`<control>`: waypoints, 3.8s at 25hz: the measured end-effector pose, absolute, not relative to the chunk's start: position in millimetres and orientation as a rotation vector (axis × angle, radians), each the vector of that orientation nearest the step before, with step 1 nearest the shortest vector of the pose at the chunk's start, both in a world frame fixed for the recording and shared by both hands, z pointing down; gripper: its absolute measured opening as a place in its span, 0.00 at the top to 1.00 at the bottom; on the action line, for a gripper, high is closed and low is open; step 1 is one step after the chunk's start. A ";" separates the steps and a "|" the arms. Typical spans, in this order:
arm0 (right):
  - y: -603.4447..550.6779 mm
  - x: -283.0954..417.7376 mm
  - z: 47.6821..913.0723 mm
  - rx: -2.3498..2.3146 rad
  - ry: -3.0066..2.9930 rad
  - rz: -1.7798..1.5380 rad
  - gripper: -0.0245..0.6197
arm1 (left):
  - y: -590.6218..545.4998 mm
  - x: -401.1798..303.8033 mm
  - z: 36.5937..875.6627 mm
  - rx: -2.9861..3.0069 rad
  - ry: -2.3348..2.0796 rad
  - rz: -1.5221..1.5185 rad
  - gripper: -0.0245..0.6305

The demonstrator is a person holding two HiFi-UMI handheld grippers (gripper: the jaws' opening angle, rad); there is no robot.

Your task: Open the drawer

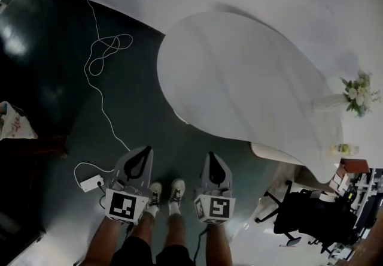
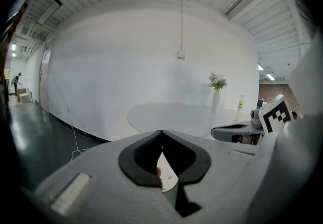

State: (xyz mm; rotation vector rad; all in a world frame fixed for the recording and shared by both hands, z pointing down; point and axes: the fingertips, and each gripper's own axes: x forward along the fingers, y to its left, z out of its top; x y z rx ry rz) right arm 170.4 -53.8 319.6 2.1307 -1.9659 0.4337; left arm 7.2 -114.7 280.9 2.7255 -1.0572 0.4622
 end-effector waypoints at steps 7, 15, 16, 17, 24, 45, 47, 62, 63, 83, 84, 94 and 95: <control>-62.9 178.4 411.0 2.063 -1.977 0.468 0.96 | -114.5 18.8 368.5 2.684 -1.081 0.489 0.95; -81.1 184.1 501.5 2.011 -1.990 0.470 0.96 | -117.0 29.4 456.0 2.638 -1.089 0.463 0.95; -81.9 183.3 509.9 2.007 -1.994 0.470 0.96 | -115.9 28.8 465.0 2.635 -1.091 0.461 0.95; -82.3 182.9 518.0 2.004 -1.998 0.472 0.96 | -114.7 27.9 473.7 2.631 -1.095 0.460 0.95; -79.1 183.1 570.7 2.013 -1.993 0.505 0.96 | -110.6 22.4 525.9 2.630 -1.115 0.452 0.95; -98.4 193.1 690.3 1.990 -1.844 0.517 0.87 | -101.4 16.2 614.2 2.622 -1.108 0.487 0.95; -103.7 196.4 694.8 1.995 -1.830 0.522 0.87 | -101.9 15.9 614.7 2.612 -1.112 0.479 0.95; -153.7 225.2 738.3 1.979 -1.738 0.611 0.68 | -103.5 11.6 631.7 2.553 -1.111 0.490 0.95; -155.3 227.0 740.8 1.975 -1.729 0.618 0.68 | -102.7 11.2 633.8 2.557 -1.114 0.482 0.95; -165.4 228.0 763.1 1.962 -1.623 0.566 0.79 | -99.6 0.4 648.2 2.562 -1.141 0.481 0.95; -165.9 228.3 763.0 1.968 -1.613 0.565 0.80 | -99.5 -1.6 649.3 2.562 -1.145 0.480 0.95; -165.5 228.8 763.2 1.958 -1.598 0.510 0.81 | -94.7 -14.1 653.5 2.539 -1.149 0.490 0.95; -165.2 228.4 763.3 1.956 -1.595 0.511 0.81 | -93.9 -15.0 653.6 2.533 -1.145 0.499 0.95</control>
